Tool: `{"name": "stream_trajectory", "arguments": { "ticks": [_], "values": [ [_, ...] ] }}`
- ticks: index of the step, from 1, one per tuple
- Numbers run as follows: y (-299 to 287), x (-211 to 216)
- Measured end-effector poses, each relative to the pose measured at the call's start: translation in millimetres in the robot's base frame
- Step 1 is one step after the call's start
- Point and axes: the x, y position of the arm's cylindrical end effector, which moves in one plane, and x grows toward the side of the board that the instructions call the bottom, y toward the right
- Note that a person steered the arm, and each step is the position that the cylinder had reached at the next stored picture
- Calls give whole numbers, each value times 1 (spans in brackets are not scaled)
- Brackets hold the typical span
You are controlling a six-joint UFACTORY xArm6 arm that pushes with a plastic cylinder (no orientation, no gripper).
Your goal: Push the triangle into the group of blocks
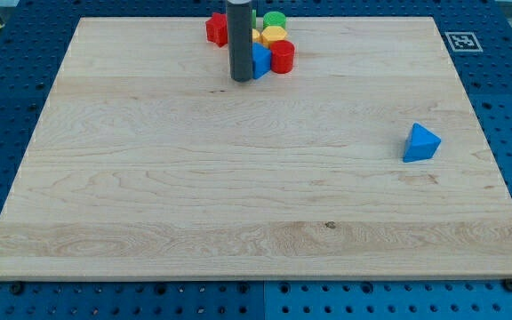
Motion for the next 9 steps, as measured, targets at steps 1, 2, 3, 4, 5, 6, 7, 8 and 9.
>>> {"name": "stream_trajectory", "arguments": {
  "ticks": [1, 2, 3, 4, 5, 6, 7, 8, 9],
  "values": [
    [0, -3],
    [0, 16],
    [26, 41],
    [93, 41],
    [177, 44],
    [250, 76],
    [288, 117],
    [290, 148],
    [236, 141]
  ]
}}
